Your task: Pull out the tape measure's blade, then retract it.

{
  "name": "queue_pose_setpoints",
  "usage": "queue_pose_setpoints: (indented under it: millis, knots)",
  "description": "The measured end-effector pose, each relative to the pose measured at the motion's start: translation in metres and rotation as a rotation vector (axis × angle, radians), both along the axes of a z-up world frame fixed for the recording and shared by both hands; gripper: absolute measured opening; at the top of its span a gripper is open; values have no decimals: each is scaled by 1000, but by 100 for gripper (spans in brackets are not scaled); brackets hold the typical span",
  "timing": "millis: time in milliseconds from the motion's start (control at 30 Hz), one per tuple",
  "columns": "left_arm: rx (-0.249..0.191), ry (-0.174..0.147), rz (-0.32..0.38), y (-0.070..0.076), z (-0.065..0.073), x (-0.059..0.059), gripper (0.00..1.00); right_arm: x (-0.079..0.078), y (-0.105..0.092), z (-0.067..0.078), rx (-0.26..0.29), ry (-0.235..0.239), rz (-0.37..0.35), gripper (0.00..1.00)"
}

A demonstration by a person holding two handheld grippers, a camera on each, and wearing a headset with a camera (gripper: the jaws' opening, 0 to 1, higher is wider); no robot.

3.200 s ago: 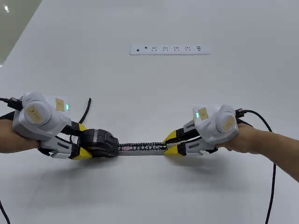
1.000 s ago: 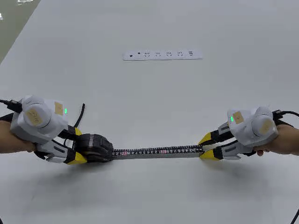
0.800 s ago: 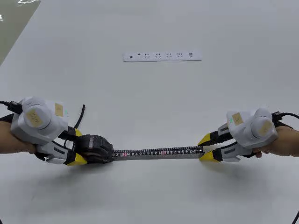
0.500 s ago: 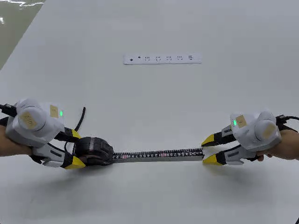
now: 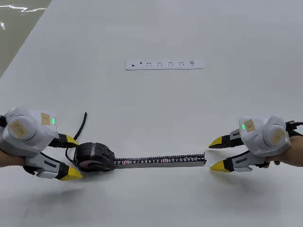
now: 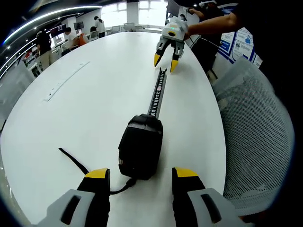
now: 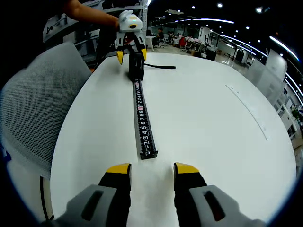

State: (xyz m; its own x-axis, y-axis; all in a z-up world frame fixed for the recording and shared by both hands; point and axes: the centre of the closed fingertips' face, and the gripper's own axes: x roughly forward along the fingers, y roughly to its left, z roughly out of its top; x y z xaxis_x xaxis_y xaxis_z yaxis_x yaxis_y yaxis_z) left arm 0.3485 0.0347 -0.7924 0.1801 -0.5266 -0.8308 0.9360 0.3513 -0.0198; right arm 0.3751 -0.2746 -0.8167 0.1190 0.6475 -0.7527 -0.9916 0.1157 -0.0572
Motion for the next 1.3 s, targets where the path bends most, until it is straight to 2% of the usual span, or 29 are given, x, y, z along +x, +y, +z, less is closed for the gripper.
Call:
queue_pose_setpoints:
  millis: [267,733,1033,1100,1300]
  knots:
    - [-33,3,45,4,3,-6,52,-2,-7,0,-3,2,-28,39]
    - [-127,-21,164,11,12,-12,56,-10,-16,8,14,0,-90,47]
    - [-192,-61,248,12,20,-22,60,-16,-19,16,42,-6,-145,53]
    - [-205,-78,267,13,22,-24,60,-16,-18,17,53,-5,-169,57]
    - [-239,-137,330,12,27,-30,64,-24,-18,19,76,-19,-196,59]
